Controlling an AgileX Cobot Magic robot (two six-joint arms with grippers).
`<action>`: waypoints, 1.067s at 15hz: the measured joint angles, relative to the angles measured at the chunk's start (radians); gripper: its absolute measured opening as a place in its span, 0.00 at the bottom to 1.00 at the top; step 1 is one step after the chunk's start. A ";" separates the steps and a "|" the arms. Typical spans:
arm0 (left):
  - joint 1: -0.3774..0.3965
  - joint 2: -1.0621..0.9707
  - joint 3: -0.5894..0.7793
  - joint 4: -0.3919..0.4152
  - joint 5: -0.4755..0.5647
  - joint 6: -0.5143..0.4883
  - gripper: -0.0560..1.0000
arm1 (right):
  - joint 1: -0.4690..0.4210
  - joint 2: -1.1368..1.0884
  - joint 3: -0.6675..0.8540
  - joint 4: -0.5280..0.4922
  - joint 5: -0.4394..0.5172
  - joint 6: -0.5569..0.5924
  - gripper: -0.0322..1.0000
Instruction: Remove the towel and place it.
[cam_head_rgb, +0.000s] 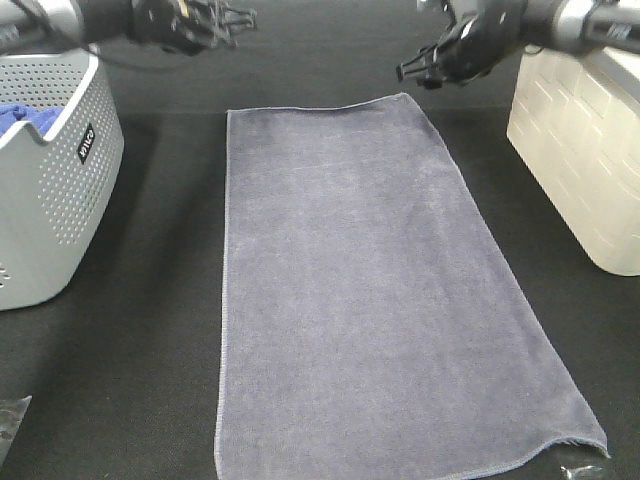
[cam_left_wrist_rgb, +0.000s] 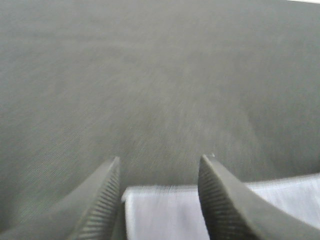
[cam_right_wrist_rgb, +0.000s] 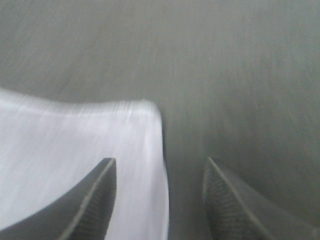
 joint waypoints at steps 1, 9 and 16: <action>-0.007 -0.039 0.000 0.000 0.086 0.024 0.50 | 0.000 -0.045 0.000 0.000 0.095 0.000 0.52; -0.022 -0.412 -0.002 -0.078 0.757 0.205 0.50 | 0.000 -0.409 -0.002 0.042 0.752 0.083 0.52; -0.022 -0.733 0.252 -0.041 0.887 0.274 0.50 | 0.000 -0.659 0.182 0.034 0.800 0.112 0.52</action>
